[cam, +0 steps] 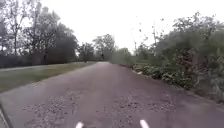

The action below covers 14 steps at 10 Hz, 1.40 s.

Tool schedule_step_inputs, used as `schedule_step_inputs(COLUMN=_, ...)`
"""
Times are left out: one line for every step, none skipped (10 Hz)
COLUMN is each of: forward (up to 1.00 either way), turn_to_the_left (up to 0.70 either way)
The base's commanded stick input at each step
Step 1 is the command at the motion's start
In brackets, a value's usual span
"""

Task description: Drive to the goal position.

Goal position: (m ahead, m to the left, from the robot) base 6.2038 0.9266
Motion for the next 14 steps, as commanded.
schedule_step_inputs(forward=0.70, turn_to_the_left=0.00)
schedule_step_inputs(forward=0.70, turn_to_the_left=0.00)
schedule_step_inputs(forward=0.70, turn_to_the_left=0.00)
schedule_step_inputs(forward=0.70, turn_to_the_left=0.00)
schedule_step_inputs(forward=0.70, turn_to_the_left=0.00)
schedule_step_inputs(forward=0.70, turn_to_the_left=0.00)
schedule_step_inputs(forward=0.70, turn_to_the_left=0.00)
schedule_step_inputs(forward=0.70, turn_to_the_left=0.00)
schedule_step_inputs(forward=0.70, turn_to_the_left=0.00)
schedule_step_inputs(forward=0.70, turn_to_the_left=0.00)
schedule_step_inputs(forward=0.70, turn_to_the_left=0.00)
schedule_step_inputs(forward=0.70, turn_to_the_left=0.00)
schedule_step_inputs(forward=0.70, turn_to_the_left=0.00)
schedule_step_inputs(forward=0.70, turn_to_the_left=0.00)
